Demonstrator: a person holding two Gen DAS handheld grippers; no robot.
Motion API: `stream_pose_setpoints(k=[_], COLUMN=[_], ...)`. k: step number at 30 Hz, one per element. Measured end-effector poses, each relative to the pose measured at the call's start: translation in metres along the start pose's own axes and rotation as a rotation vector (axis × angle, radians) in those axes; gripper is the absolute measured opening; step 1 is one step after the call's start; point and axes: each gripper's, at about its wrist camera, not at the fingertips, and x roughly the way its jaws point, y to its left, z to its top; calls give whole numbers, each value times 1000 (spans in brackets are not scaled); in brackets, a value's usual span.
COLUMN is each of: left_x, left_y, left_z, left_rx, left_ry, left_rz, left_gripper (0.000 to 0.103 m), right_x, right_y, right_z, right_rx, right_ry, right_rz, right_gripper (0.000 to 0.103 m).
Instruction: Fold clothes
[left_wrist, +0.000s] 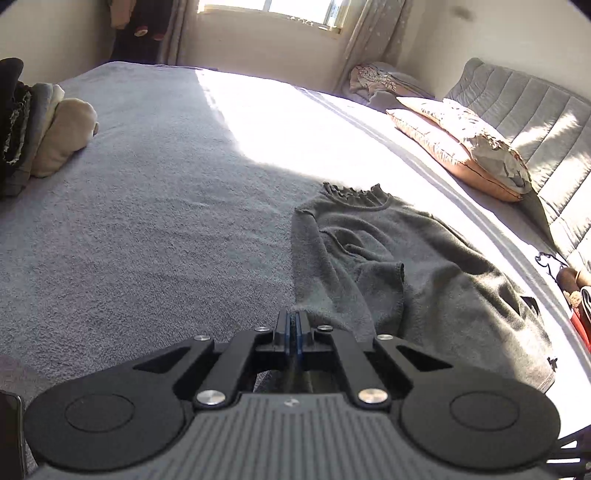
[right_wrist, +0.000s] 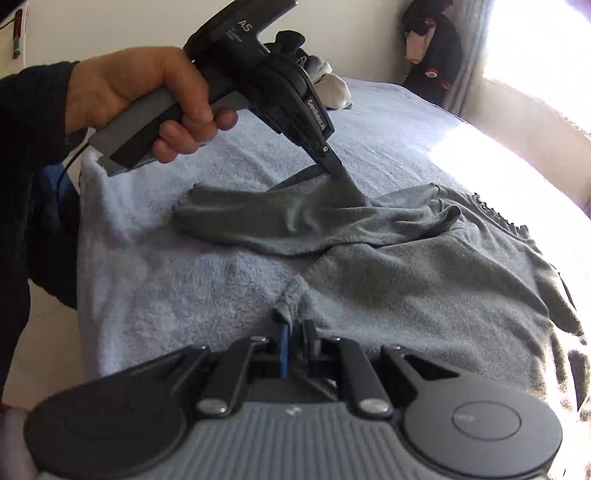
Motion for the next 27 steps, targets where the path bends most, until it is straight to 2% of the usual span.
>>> stream_pose_setpoints(k=[4, 7, 9, 11, 13, 15, 16, 17, 18, 19, 20, 21, 23, 27], left_x=[-26, -39, -43, -41, -31, -26, -26, -25, -25, -24, -23, -21, -14, 3], left_y=[38, 63, 78, 82, 77, 67, 61, 54, 48, 42, 35, 26, 11, -16], left_z=[33, 50, 58, 60, 61, 59, 57, 56, 54, 52, 50, 46, 37, 10], left_rx=[-100, -174, -233, -242, -218, -172, -143, -115, -87, -59, -25, 14, 73, 121], left_ry=[-143, -222, -262, -290, -272, -262, -262, -263, -263, -263, -260, -245, -201, -83], left_rz=[84, 137, 148, 183, 199, 200, 202, 203, 205, 206, 215, 234, 247, 208], left_gripper=[3, 3, 3, 3, 4, 4, 5, 11, 20, 26, 38, 44, 46, 56], right_x=[-24, -23, -10, 5, 14, 10, 9, 7, 5, 2, -3, -8, -14, -21], right_y=[5, 10, 17, 31, 38, 30, 25, 21, 17, 12, 1, -11, -38, -94], right_z=[19, 29, 31, 32, 33, 36, 37, 39, 40, 41, 41, 40, 34, 12], right_rx=[127, 198, 208, 199, 197, 176, 165, 154, 143, 136, 145, 155, 210, 309], right_ry=[-152, -185, -147, -102, -84, -82, -80, -79, -78, -79, -94, -108, -96, -30], right_rz=[96, 197, 236, 237, 216, 201, 194, 186, 179, 167, 129, 90, -6, -229], right_gripper=[7, 8, 8, 8, 10, 13, 17, 32, 49, 56, 65, 66, 70, 88])
